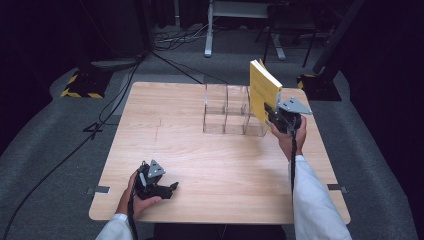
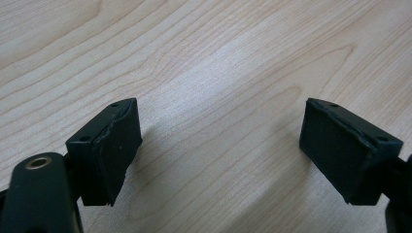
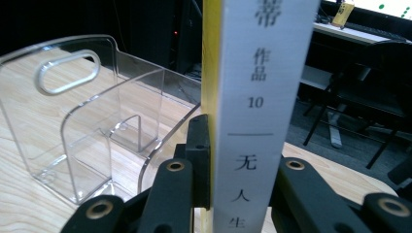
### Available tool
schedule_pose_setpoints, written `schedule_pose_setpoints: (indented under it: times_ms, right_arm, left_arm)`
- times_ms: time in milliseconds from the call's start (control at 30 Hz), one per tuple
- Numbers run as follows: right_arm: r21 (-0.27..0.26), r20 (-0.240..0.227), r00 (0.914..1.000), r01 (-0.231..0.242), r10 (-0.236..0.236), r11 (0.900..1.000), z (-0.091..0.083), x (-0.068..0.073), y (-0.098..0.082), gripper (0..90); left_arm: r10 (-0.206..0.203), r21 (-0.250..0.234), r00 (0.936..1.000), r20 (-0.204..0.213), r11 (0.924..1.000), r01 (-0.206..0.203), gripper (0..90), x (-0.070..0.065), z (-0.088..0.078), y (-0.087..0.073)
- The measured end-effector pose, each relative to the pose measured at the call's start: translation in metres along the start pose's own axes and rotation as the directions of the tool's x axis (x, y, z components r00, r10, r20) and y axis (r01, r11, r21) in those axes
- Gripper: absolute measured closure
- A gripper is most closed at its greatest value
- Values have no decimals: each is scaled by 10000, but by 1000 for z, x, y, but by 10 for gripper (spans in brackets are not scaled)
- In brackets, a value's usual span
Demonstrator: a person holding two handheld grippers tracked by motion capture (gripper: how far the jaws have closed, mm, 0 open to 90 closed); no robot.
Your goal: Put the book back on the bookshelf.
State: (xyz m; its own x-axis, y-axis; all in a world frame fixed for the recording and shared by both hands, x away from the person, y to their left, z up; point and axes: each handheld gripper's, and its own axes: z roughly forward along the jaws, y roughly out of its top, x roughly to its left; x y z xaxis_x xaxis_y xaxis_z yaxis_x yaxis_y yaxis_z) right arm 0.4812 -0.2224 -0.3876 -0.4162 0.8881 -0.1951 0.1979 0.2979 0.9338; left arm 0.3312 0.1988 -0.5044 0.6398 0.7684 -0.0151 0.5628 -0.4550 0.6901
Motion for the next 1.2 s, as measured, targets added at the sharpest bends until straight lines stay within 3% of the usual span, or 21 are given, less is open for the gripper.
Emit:
schedule_pose_setpoints:
  times_ms: [667, 1200]
  right_arm:
    - [293, 621, 9968, -526, 507, 9982, 38, 5, -12, 762]
    - [467, 631, 9949, -820, 790, 9955, 50, 6, -28, 760]
  left_arm:
    - [-1, -30, 10000, -20, 10000, 1, 158, 0, 0, 0]
    - [46, -57, 10000, 57, 10000, -45, 176, -1, 0, 0]
